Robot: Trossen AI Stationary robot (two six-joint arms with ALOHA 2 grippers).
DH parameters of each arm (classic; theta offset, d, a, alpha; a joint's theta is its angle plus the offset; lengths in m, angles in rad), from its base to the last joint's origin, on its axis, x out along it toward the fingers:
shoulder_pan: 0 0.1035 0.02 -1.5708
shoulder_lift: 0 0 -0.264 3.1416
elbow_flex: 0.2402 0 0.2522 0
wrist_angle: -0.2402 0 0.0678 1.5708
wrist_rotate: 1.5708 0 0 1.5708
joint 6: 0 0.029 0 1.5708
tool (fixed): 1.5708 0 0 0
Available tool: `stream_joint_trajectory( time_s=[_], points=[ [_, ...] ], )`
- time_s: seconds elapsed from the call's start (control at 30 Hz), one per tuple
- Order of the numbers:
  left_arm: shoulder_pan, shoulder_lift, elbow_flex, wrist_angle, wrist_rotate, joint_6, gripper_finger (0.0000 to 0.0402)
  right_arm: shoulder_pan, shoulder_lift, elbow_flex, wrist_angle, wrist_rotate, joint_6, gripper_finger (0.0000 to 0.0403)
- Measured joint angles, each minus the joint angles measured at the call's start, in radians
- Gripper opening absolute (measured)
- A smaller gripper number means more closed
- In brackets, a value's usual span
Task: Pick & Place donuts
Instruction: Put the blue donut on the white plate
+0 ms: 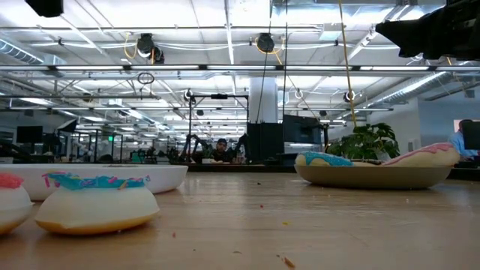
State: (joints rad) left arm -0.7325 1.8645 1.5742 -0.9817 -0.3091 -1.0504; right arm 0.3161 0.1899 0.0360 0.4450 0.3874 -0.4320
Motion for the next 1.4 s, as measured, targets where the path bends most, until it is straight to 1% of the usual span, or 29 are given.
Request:
stream_joint_trajectory(
  time_s=[0.17, 0.27, 0.33, 0.4, 0.57, 0.73, 0.87, 0.97, 1.03, 1.13, 1.2, 1.3, 1.4],
  points=[
    [0.003, 0.000, 0.000, 0.000, 0.005, 0.038, 0.0184, 0.000, 0.000, 0.000, 0.000, 0.000, 0.000, 0.0000],
    [0.002, 0.000, 0.000, 0.010, 0.089, 0.082, 0.0184, 0.000, 0.000, 0.000, 0.000, 0.000, 0.000, 0.0000],
    [-0.003, 0.000, -0.001, 0.028, 0.108, 0.103, 0.0184, 0.000, 0.000, 0.000, 0.000, 0.000, 0.011, 0.0000],
    [-0.008, 0.000, -0.001, 0.048, 0.096, 0.101, 0.0184, 0.000, 0.000, 0.000, 0.000, 0.000, 0.028, 0.0000],
    [-0.001, 0.000, -0.001, 0.066, 0.058, 0.030, 0.0184, 0.000, 0.000, 0.000, 0.000, 0.000, 0.028, 0.0000],
    [0.008, 0.000, -0.001, 0.066, 0.049, 0.054, 0.0184, 0.000, 0.000, 0.000, 0.000, 0.001, 0.053, 0.0000],
    [0.024, 0.000, -0.001, 0.068, 0.008, 0.056, 0.0184, 0.000, 0.000, 0.000, -0.005, 0.001, 0.053, 0.0000],
    [0.038, 0.009, -0.001, 0.085, -0.016, 0.109, 0.0184, 0.000, 0.000, 0.000, -0.004, 0.001, 0.054, 0.0000],
    [0.038, 0.024, -0.001, 0.142, -0.014, 0.189, 0.0184, 0.000, 0.000, 0.000, -0.005, 0.001, 0.054, 0.0000],
    [0.036, 0.058, -0.001, 0.278, 0.025, 0.308, 0.0184, 0.000, 0.000, 0.000, -0.010, 0.002, 0.056, 0.0000],
    [0.043, 0.078, -0.001, 0.334, 0.057, 0.355, 0.0184, 0.000, 0.001, 0.000, -0.009, 0.002, 0.064, 0.0000],
    [0.066, 0.097, -0.001, 0.342, 0.109, 0.328, 0.0184, 0.000, 0.002, 0.000, -0.010, 0.002, 0.056, 0.0000],
    [0.082, 0.111, -0.001, 0.334, 0.126, 0.300, 0.0184, 0.000, 0.002, 0.000, -0.011, 0.002, 0.055, 0.0000]
  ],
)
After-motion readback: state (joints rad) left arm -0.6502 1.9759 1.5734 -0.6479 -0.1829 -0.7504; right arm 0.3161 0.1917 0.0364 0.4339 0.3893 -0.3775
